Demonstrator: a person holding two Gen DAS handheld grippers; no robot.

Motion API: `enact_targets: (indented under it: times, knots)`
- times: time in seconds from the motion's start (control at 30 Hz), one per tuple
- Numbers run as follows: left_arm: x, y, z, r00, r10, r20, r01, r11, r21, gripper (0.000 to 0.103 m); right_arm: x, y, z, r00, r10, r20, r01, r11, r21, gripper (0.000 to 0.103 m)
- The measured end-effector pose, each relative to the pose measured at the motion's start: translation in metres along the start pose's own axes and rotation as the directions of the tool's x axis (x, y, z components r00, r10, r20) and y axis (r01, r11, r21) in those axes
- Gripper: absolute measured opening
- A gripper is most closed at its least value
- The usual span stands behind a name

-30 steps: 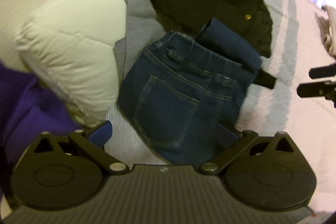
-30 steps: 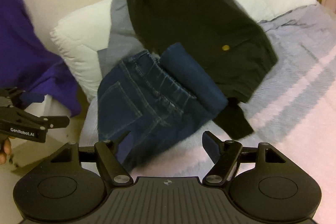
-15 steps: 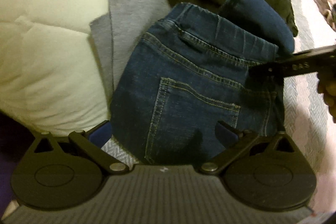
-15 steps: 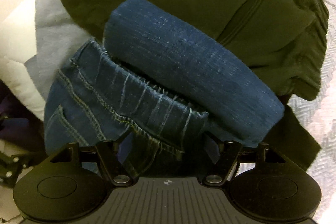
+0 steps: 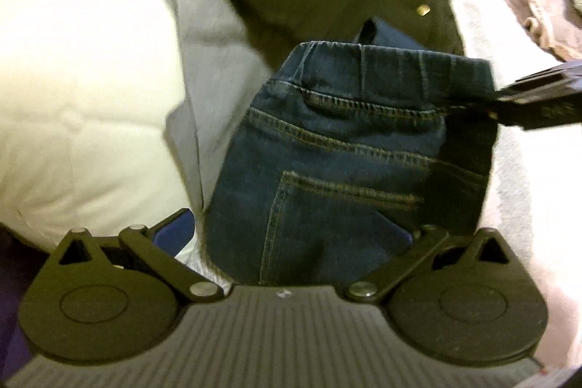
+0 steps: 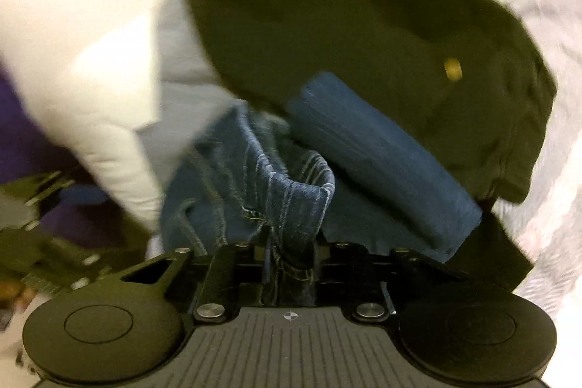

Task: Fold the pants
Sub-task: 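Reach both grippers to the blue jeans and close on the waistband, then lift the jeans off the pile and carry them onto the open bed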

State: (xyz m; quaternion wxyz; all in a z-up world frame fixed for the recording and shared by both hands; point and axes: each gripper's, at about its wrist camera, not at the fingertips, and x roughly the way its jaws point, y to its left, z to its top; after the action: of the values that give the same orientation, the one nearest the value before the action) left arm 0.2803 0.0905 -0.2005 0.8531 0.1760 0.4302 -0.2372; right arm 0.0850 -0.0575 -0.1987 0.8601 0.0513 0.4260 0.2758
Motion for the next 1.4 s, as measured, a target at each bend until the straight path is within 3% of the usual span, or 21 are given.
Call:
enact_targets:
  times: [0.13,0.3,0.43,0.53,0.67,0.73,0.77,0.83,0.93,0.97,1.03,1.1,1.27,1.4]
  knots:
    - [-0.034,-0.02,0.013,0.997,-0.048,0.067,0.043,0.997,0.069,0.102,-0.073,0.018,-0.013,0.998,0.008,0.057,-0.005,0.998,-0.063,0.014]
    - [-0.079,-0.076,0.033,0.982,-0.128,0.141,0.105,0.982,0.157,0.102,-0.191,0.004,-0.037,0.983,-0.09,0.162,0.097,0.995,-0.035,0.013]
    - [-0.107,-0.15,0.046,0.955,-0.222,0.197,0.182,0.962,0.202,0.102,-0.306,-0.027,-0.076,0.931,-0.262,0.254,0.262,0.965,0.036,0.013]
    - [-0.121,-0.22,0.049,0.927,-0.313,0.207,0.257,0.931,0.258,0.102,-0.395,-0.051,-0.118,0.86,-0.42,0.289,0.406,0.907,0.11,0.013]
    - [-0.125,-0.32,0.048,0.878,-0.453,0.153,0.373,0.85,0.372,0.102,-0.492,-0.08,-0.194,0.736,-0.626,0.258,0.58,0.779,0.237,0.013]
    - [-0.127,-0.36,0.045,0.856,-0.505,0.113,0.418,0.803,0.425,0.102,-0.525,-0.094,-0.242,0.651,-0.734,0.195,0.68,0.678,0.281,0.014]
    - [-0.127,-0.382,0.044,0.841,-0.533,0.091,0.441,0.773,0.456,0.102,-0.536,-0.103,-0.264,0.621,-0.769,0.154,0.699,0.631,0.335,0.014]
    - [-0.128,-0.418,0.043,0.816,-0.577,0.045,0.48,0.718,0.504,0.102,-0.557,-0.127,-0.317,0.565,-0.825,0.028,0.71,0.502,0.494,0.017]
    - [-0.123,-0.461,0.039,0.774,-0.632,-0.042,0.539,0.621,0.569,0.102,-0.568,-0.151,-0.393,0.485,-0.839,-0.244,0.726,0.231,0.648,0.023]
    - [-0.122,-0.474,0.036,0.763,-0.642,-0.068,0.551,0.592,0.589,0.102,-0.572,-0.147,-0.413,0.467,-0.842,-0.269,0.705,0.172,0.688,0.023]
    - [-0.118,-0.494,0.029,0.741,-0.662,-0.115,0.572,0.532,0.624,0.102,-0.574,-0.136,-0.437,0.456,-0.836,-0.307,0.682,0.106,0.724,0.024]
    - [-0.114,-0.516,0.024,0.723,-0.672,-0.157,0.591,0.486,0.644,0.102,-0.571,-0.125,-0.449,0.457,-0.829,-0.321,0.669,0.083,0.739,0.026]
    - [-0.088,-0.562,0.015,0.674,-0.689,-0.267,0.646,0.374,0.665,0.102,-0.561,-0.125,-0.448,0.471,-0.824,-0.314,0.639,0.074,0.766,0.041]
    - [-0.057,-0.602,0.011,0.661,-0.668,-0.343,0.661,0.302,0.687,0.094,-0.549,-0.143,-0.444,0.514,-0.804,-0.299,0.645,0.132,0.753,0.052]
